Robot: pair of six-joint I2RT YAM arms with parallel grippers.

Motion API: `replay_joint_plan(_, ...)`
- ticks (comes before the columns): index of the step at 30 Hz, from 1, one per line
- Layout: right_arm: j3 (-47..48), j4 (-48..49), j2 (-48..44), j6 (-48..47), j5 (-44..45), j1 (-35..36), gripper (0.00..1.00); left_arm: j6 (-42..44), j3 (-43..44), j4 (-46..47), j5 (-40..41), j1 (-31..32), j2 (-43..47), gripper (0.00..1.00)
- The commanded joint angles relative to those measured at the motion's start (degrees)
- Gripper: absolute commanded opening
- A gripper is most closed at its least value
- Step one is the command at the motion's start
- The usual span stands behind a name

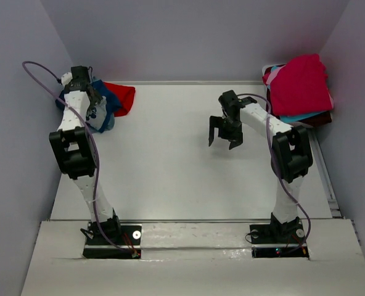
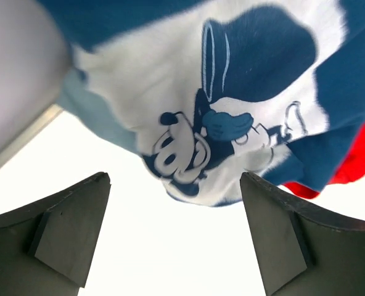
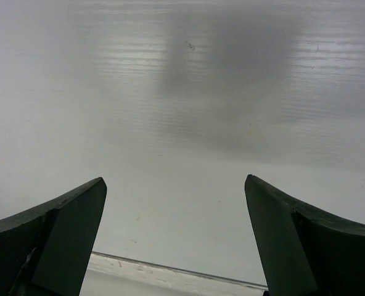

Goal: Fold and stack the t-shirts
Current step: Neatly place the folded tshirt to the corner

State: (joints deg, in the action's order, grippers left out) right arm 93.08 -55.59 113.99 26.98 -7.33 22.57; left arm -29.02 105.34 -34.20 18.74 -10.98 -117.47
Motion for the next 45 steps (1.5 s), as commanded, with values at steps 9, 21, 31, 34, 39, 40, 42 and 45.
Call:
replay_joint_plan(9,7.4,1.9,0.3,-0.9,-2.4,0.0,1.00,0.8,-6.5,-2.3,1.8,4.2,18.2,0.99)
replay_joint_plan(21,3.0,6.3,-5.9,2.0,-0.1,0.0,1.00,4.8,-13.8,-2.5,-2.0,23.8,24.1,0.99)
replay_joint_plan(31,-4.1,8.9,-15.0,3.7,5.3,0.0,1.00,6.4,-19.3,0.4,-4.7,32.9,27.6,0.99)
replay_joint_plan(34,-6.8,10.4,-18.2,3.8,5.3,0.0,0.91,7.1,-25.2,4.0,-7.0,34.9,30.4,0.99)
replay_joint_plan(39,-12.5,12.3,-22.8,6.1,6.0,0.0,1.00,6.3,-30.6,7.8,-9.7,37.3,34.1,0.99)
replay_joint_plan(40,-14.1,13.0,-23.4,6.0,5.5,0.0,1.00,6.3,-31.5,9.2,-10.0,37.9,34.5,0.99)
replay_joint_plan(42,-16.2,15.2,-24.1,5.5,2.7,0.0,1.00,6.3,-33.9,10.2,-10.0,38.8,35.5,0.99)
replay_joint_plan(45,-19.2,18.2,-25.0,5.4,0.6,0.0,1.00,5.8,-35.8,11.2,-10.7,39.3,35.6,0.99)
